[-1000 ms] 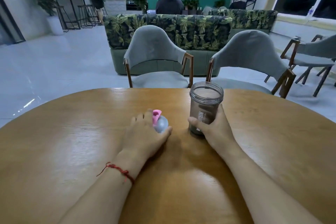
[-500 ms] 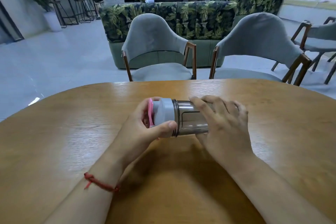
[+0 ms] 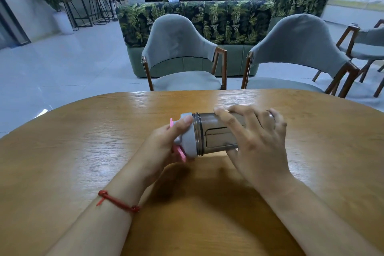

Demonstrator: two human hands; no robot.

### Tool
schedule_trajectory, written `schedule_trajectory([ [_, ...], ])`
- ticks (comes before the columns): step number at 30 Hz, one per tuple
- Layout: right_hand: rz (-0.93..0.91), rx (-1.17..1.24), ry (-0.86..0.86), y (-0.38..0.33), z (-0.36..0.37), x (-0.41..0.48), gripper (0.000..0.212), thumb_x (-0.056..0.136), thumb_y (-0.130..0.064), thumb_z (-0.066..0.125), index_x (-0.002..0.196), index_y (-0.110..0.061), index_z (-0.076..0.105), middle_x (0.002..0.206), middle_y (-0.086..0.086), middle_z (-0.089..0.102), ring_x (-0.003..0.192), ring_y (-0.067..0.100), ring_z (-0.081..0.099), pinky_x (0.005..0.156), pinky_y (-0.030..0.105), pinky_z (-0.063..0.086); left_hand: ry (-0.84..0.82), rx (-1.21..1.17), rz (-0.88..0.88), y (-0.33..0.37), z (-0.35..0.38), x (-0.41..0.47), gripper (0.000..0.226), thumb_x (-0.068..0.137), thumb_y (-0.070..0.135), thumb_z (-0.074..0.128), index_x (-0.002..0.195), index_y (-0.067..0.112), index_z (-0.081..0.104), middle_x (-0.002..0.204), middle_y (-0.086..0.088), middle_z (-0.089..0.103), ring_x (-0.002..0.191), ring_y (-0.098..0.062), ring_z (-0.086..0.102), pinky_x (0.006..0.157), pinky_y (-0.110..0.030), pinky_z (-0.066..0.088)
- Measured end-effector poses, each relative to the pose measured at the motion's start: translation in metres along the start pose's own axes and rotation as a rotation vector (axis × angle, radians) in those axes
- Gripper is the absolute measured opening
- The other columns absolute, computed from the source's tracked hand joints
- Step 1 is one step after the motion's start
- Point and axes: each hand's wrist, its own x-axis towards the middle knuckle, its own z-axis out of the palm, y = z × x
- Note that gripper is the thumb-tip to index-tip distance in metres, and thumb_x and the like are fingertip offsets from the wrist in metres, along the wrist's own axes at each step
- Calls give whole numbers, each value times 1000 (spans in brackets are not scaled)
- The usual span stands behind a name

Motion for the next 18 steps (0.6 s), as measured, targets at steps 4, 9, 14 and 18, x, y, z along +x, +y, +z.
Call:
schedule_trajectory([
  [4, 11, -17, -37, -2, -4, 2, 91, 72, -15, 87, 156, -33, 58, 144, 5, 66, 136, 38, 57, 116, 63, 29, -55, -6, -38, 3, -1, -2, 72, 86, 67, 78, 135, 14, 76, 119, -32, 75, 97, -39, 72, 79, -46, 64],
  [9, 10, 38, -179, 4, -13, 2, 87, 71, -48, 85, 153, -33, 59, 130, -2, 72, 118, 31, 65, 94, 50, 40, -46, 352, 258, 3, -13, -9, 81, 76, 29, 102, 143, 28, 56, 122, -9, 73, 101, -24, 78, 77, -36, 66],
  [14, -19, 149, -320, 13, -25, 4, 100, 65, -72, 78, 155, -34, 58, 118, -10, 72, 107, 25, 66, 83, 42, 44, -140, 443, 367, 7, -17, -16, 91, 77, 11, 102, 150, 30, 51, 134, -9, 68, 115, -30, 76, 92, -43, 67],
  [18, -66, 248, -406, 19, -27, 4, 109, 66, -73, 78, 163, -32, 48, 119, -11, 71, 107, 20, 62, 83, 36, 42, -214, 427, 368, 4, -20, -14, 93, 75, 14, 102, 151, 28, 50, 142, -13, 63, 122, -37, 72, 98, -54, 64],
])
